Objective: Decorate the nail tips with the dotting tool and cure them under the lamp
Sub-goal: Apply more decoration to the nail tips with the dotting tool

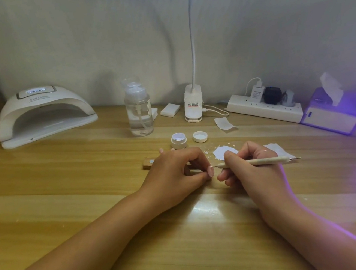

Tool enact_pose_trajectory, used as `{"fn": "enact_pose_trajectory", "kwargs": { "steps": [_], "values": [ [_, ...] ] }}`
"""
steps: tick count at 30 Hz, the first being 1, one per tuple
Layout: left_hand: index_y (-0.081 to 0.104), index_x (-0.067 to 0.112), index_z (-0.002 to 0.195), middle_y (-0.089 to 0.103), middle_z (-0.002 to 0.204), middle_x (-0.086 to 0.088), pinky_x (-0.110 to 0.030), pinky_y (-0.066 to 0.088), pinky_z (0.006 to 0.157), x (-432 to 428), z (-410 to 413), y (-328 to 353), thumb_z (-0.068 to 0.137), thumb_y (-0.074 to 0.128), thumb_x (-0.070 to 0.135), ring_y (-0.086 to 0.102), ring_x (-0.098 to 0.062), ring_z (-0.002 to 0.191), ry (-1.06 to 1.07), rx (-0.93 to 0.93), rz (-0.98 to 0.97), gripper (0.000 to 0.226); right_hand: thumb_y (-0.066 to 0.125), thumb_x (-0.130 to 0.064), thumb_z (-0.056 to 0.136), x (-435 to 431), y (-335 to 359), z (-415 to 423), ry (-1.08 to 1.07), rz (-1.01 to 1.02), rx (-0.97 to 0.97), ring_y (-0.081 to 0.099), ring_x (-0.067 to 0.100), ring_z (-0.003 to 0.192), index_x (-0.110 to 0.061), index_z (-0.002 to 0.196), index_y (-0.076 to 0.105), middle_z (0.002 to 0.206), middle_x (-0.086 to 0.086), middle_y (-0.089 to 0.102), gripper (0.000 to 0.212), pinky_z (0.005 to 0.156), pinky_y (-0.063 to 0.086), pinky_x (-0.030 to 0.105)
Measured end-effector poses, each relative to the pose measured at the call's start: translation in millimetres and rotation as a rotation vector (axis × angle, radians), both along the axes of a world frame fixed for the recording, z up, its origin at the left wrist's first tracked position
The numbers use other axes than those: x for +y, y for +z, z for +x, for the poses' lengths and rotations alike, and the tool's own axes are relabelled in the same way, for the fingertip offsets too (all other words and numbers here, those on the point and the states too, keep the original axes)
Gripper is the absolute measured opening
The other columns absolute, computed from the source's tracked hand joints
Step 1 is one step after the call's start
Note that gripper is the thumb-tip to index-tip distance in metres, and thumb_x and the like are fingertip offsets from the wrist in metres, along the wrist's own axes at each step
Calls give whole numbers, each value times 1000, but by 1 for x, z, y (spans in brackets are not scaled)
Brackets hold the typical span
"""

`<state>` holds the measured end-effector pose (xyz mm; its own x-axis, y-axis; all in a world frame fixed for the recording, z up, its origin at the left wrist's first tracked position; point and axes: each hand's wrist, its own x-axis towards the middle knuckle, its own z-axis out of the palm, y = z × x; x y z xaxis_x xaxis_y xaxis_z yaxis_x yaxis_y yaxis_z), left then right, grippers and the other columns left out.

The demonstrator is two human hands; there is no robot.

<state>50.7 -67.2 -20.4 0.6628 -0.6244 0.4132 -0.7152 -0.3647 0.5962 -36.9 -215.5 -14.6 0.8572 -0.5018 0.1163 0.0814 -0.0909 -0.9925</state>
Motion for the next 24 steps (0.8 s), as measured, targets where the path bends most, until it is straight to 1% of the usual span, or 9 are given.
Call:
{"fn": "enact_pose_trajectory", "kwargs": {
  "steps": [3, 7, 10, 11, 13, 15, 19, 22, 24],
  "values": [
    [63, 37, 74, 60, 73, 39, -40, 11, 110, 0, 0, -1, 83, 75, 24, 57, 15, 74, -2, -2, -1, 20, 65, -14, 88, 0, 0, 0, -23, 1, -15, 62, 9, 49, -12, 69, 50, 61, 10, 71, 25, 48, 49, 17],
    [64, 37, 75, 62, 75, 36, -15, 8, 101, 0, 2, -1, 83, 76, 27, 58, 13, 75, -6, -6, -16, 17, 67, -23, 92, -1, 3, -1, -121, 93, -137, 58, 10, 46, -14, 70, 52, 58, 8, 69, 28, 48, 49, 18],
    [63, 37, 75, 62, 76, 36, -24, 9, 107, -1, 2, -2, 84, 76, 28, 56, 15, 75, -8, 10, -10, 17, 69, -32, 90, -2, 9, -3, -152, 122, -228, 58, 9, 47, -16, 81, 57, 55, 4, 65, 23, 47, 48, 18],
    [63, 36, 76, 62, 75, 36, -19, 6, 106, -1, 2, -2, 84, 75, 29, 56, 16, 75, -7, 9, -11, 16, 70, -33, 89, -3, 12, -3, -148, 117, -256, 60, 10, 49, -17, 85, 58, 57, 3, 66, 21, 48, 49, 19],
    [66, 33, 77, 63, 75, 35, 1, -1, 97, -1, 2, -3, 84, 75, 30, 56, 17, 74, -5, 2, -9, 12, 72, -37, 86, -8, 18, -2, -130, 85, -283, 65, 12, 54, -19, 90, 62, 66, 4, 71, 21, 49, 50, 20],
    [67, 31, 78, 63, 75, 35, 9, -2, 89, -1, 1, -2, 84, 75, 30, 57, 17, 73, 2, 2, -3, 11, 70, -43, 84, -16, 20, -1, -137, 20, -251, 65, 12, 53, -19, 88, 65, 69, 5, 73, 25, 44, 46, 18],
    [63, 35, 75, 60, 70, 37, 9, -2, 91, 0, 0, -1, 84, 75, 27, 57, 16, 73, 8, -6, -7, 17, 65, -31, 95, -39, 6, 2, -196, -150, -52, 61, 11, 47, -16, 86, 56, 67, 3, 74, 19, 42, 41, 21],
    [62, 39, 74, 61, 72, 37, 0, -2, 98, 0, 0, -2, 84, 75, 27, 58, 16, 73, 17, -2, -10, 21, 70, -26, 89, -48, -2, 4, -198, -158, 87, 59, 5, 44, -14, 83, 56, 71, -1, 76, 19, 37, 38, 18],
    [61, 41, 73, 61, 73, 37, -8, 4, 105, 0, 0, -2, 84, 76, 29, 59, 13, 72, 24, 4, -9, 22, 71, -28, 87, -48, -4, 5, -181, -206, 123, 58, 3, 44, -16, 78, 56, 69, -4, 75, 21, 40, 40, 18]
  ]
}}
